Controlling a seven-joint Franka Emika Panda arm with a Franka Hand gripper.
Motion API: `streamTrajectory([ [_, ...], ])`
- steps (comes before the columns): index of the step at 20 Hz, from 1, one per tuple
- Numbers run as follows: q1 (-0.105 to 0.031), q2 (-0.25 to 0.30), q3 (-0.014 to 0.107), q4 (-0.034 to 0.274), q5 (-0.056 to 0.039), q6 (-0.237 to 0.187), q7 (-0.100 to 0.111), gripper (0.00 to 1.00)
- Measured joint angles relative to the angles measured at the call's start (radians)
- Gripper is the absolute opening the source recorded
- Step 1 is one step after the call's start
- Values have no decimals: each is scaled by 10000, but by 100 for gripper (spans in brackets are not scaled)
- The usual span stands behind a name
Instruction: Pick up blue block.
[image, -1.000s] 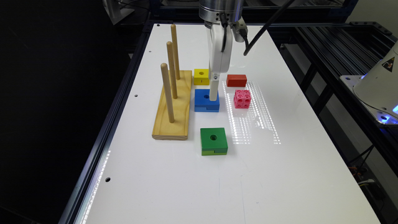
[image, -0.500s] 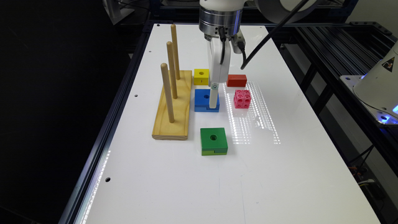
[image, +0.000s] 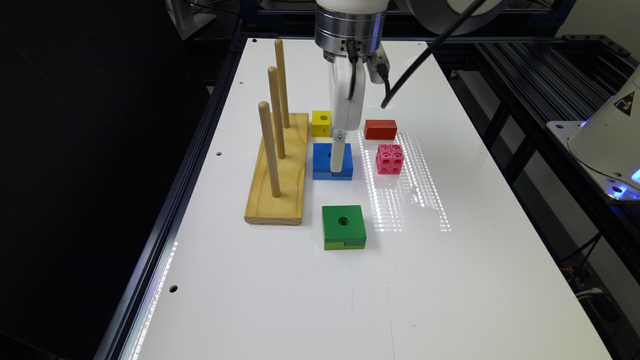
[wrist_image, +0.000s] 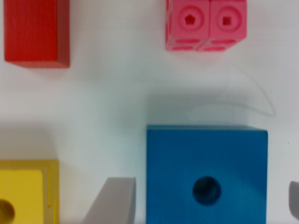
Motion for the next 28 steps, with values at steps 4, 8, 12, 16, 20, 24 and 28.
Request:
streamTrajectory([
  [4,1,333,1,410,-2,-8,0,100],
  [8,2,615,1,655,-3,-7,0,100],
  [12,2,1059,1,714,-11,228,0,100],
  [16,4,1331,0,848,-25,421,7,100],
  [20,2,1330,0,844,-25,422,6,0],
  [24,1,1330,1,844,-25,422,6,0],
  [28,-4,1283,-9,840,-26,389,6,0],
])
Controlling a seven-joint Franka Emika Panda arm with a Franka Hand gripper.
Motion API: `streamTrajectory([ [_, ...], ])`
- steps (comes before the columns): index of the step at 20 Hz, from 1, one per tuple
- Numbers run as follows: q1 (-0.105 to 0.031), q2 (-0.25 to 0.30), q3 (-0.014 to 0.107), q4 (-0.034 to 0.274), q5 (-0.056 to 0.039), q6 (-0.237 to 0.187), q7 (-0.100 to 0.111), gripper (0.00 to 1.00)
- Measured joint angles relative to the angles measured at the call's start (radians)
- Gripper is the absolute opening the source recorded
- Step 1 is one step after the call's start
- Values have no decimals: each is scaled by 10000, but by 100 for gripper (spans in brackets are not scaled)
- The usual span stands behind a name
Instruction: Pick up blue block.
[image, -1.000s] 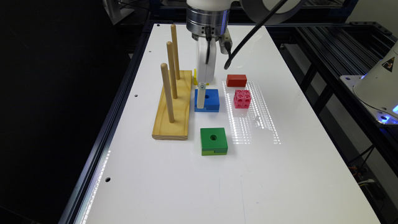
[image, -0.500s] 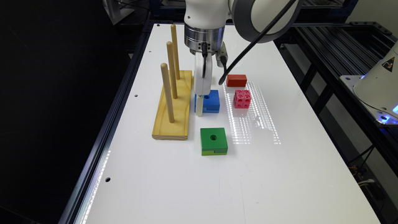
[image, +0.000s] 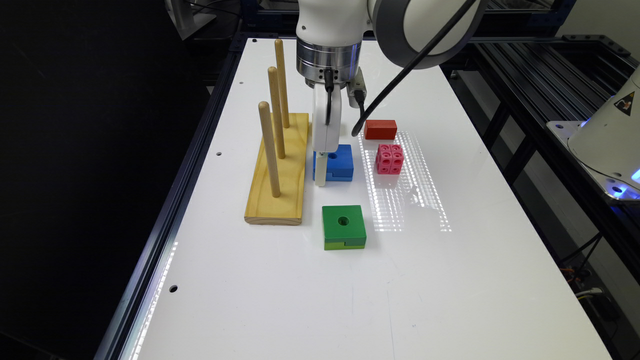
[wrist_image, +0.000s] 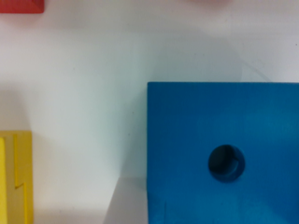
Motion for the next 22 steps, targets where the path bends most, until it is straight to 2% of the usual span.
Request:
streamTrajectory([
  [6,-1,-551,-2,-7,0,-586,0,0],
  [12,-1,-813,-2,-10,0,-799,0,0],
  [17,0,-1767,6,-23,0,-1804,0,0],
  [22,0,-2229,12,-15,0,-2211,0,0],
])
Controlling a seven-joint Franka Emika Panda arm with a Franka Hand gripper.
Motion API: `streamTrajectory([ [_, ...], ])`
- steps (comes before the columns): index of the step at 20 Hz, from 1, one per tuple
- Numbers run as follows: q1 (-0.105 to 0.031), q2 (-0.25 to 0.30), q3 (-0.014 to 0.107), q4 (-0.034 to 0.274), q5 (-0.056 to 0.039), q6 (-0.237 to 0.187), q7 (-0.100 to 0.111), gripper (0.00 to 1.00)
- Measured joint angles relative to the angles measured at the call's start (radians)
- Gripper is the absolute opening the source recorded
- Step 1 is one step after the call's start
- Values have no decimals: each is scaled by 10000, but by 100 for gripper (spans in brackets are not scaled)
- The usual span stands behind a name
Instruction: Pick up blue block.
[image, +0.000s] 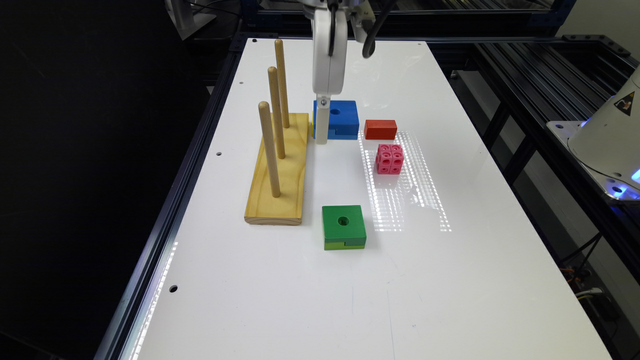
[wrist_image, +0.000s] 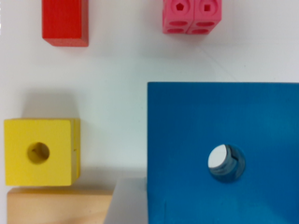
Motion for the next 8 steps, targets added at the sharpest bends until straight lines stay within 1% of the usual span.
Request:
streamTrajectory([
  [3,0,-450,6,-2,4,-445,0,0],
  [6,0,-741,13,7,5,-707,0,0],
  [8,0,-1035,16,17,11,-958,0,0],
])
